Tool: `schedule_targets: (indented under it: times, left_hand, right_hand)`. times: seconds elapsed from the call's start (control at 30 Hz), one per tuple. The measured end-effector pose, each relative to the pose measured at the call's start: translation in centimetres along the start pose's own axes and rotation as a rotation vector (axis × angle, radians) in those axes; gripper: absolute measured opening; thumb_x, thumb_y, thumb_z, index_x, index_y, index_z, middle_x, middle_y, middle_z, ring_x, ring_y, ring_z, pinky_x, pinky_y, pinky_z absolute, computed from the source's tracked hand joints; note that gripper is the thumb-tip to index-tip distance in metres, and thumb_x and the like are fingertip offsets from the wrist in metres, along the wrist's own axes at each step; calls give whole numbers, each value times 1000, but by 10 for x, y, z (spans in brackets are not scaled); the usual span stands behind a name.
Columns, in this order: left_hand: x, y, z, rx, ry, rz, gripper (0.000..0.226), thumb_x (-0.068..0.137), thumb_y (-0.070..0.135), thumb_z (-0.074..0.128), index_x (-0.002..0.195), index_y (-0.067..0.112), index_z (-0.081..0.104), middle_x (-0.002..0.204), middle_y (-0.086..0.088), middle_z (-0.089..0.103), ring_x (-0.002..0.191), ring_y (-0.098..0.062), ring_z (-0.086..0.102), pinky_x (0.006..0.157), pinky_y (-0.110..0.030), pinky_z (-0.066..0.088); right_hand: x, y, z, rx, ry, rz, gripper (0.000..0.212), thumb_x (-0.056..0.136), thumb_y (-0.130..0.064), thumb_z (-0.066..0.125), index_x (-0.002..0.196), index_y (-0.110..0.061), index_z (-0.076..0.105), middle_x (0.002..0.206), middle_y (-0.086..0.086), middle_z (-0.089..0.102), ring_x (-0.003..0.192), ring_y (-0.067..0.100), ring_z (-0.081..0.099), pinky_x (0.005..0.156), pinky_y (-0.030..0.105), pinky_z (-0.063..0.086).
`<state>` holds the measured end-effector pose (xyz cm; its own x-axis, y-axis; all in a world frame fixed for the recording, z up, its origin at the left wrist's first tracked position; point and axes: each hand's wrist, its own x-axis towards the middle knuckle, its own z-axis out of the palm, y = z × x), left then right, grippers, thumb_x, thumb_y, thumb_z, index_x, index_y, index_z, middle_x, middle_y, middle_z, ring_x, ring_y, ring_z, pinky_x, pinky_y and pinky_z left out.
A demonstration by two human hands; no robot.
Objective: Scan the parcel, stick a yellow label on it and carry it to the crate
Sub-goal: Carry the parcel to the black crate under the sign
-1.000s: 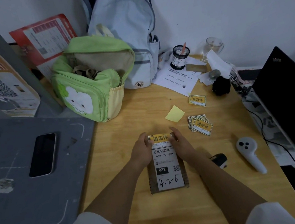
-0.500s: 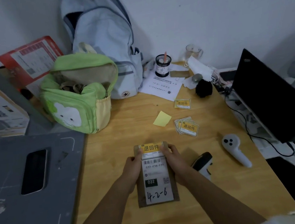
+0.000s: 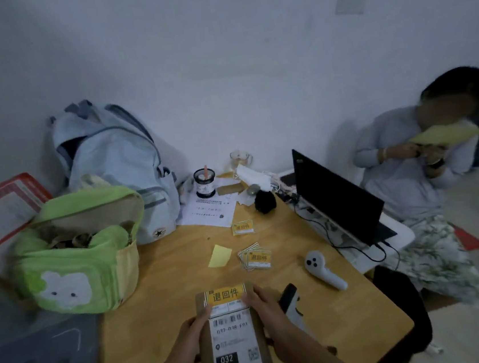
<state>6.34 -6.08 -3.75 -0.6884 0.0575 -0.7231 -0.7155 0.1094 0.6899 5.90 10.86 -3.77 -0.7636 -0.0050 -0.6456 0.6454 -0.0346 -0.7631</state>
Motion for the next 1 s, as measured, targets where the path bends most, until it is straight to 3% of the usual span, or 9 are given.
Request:
schedule_targets:
  times: [0.13,0.23,0.27,0.33,0.4,0.5,0.67,0.83,1.0]
  left_hand:
    - [-11,-11,-31,-52,-81,156,39,95,29,52,104,-6,65,72,-16,66,69,-30,61,92,-45,46]
    - [-36,5,-33,93,-190,188,38,98,24,44,79,-3,61,48,-17,64,47,-27,63,61,-34,50]
    - [-46,10,-31,99,-197,185,38,97,29,47,78,0,63,56,-19,68,57,-29,65,59,-34,48]
    - [-67,20,-26,47,-198,145,46,89,49,54,90,6,71,87,-23,74,85,-34,67,76,-38,51]
    - [-81,23,-26,29,-205,173,58,78,66,55,96,15,75,98,-19,76,97,-37,68,91,-44,51]
    - [-99,28,-17,87,-191,252,57,82,67,48,96,16,71,95,-15,74,92,-33,66,82,-39,49]
    - [-120,36,13,118,-212,356,58,78,71,48,99,23,75,92,-13,78,91,-37,72,97,-53,50]
    - [-142,31,69,202,-346,364,55,78,71,49,102,26,70,100,-12,75,98,-37,67,98,-54,48]
    - [-166,22,156,286,-523,345,66,68,77,55,103,22,69,104,-11,71,95,-35,65,85,-49,54]
  right_hand:
    - [-36,4,12,76,55,55,58,80,-51,65,127,-37,35,125,4,57,108,23,57,91,41,48]
    - [-59,9,20,114,82,10,57,75,-57,67,119,-32,41,122,3,61,111,24,58,100,45,46]
    - [-68,9,22,131,96,-25,56,77,-56,66,120,-30,42,121,3,61,111,24,58,99,44,46]
    - [-84,9,24,154,127,-115,51,80,-53,64,121,-29,45,123,3,61,112,23,56,99,44,43]
    - [-103,6,23,175,137,-218,45,82,-51,62,120,-31,48,120,2,63,109,22,58,93,40,44]
    - [-121,4,20,249,101,-326,47,86,-37,64,130,-30,47,112,5,69,95,24,69,73,35,55]
    - [-152,8,4,314,80,-447,45,89,-25,63,131,-26,49,116,14,71,99,33,71,80,44,59]
    - [-197,23,-47,362,226,-472,37,93,-21,56,129,-23,48,102,8,72,77,20,73,62,31,60]
    - [-249,56,-117,470,410,-481,63,80,-29,64,139,-25,43,123,18,66,107,40,65,94,55,51]
